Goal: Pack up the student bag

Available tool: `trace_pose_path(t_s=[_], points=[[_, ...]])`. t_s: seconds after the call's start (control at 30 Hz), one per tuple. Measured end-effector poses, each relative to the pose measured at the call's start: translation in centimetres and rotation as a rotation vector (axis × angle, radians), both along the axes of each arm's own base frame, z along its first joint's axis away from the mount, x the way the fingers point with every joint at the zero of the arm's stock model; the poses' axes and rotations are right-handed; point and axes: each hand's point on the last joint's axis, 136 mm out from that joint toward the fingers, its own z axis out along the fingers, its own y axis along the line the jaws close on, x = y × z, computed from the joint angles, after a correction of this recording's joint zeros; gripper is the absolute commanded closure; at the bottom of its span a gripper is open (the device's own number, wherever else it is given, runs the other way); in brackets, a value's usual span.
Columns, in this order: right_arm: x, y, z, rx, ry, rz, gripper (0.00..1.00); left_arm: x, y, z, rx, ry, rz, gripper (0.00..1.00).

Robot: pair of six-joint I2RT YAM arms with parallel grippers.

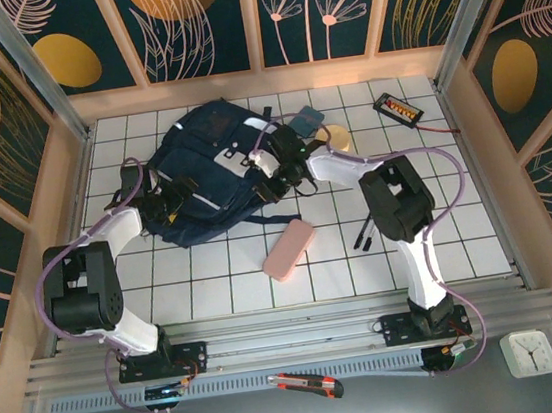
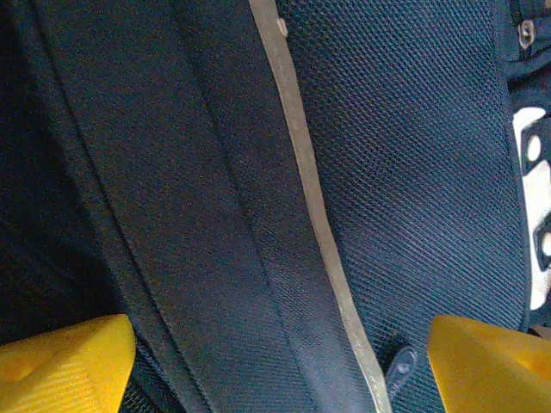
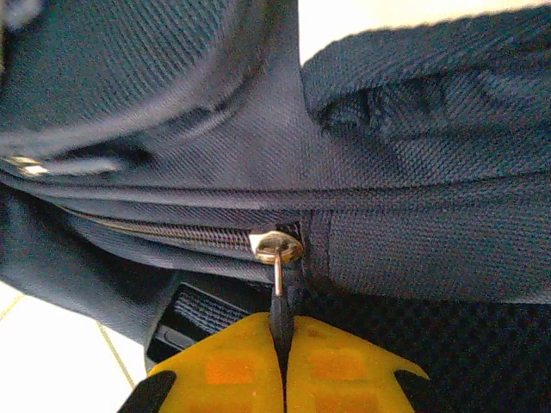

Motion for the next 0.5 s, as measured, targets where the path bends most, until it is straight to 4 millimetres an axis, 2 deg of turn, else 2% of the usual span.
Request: trace_pose_path(t_s=[0.13,0.3,0.5], points=[[-0.8,-0.5,1.5,0.092,0.081,-0.012,1.00,-0.5,-0.3,0.2,-0.021,-0.002,-0.003,0.12],[-1.1,-0.7,1.7,0.135,0.141,-0.021,1.00,-0.8,-0.5,0.3,-0.044,-0.013,0.008,0.12],[-1.2,-0.1,1.5,-0.019,0.033,-0.013,1.00,-0.8,-0.7,0.3,-0.067,-0.021,0.016,0.14]])
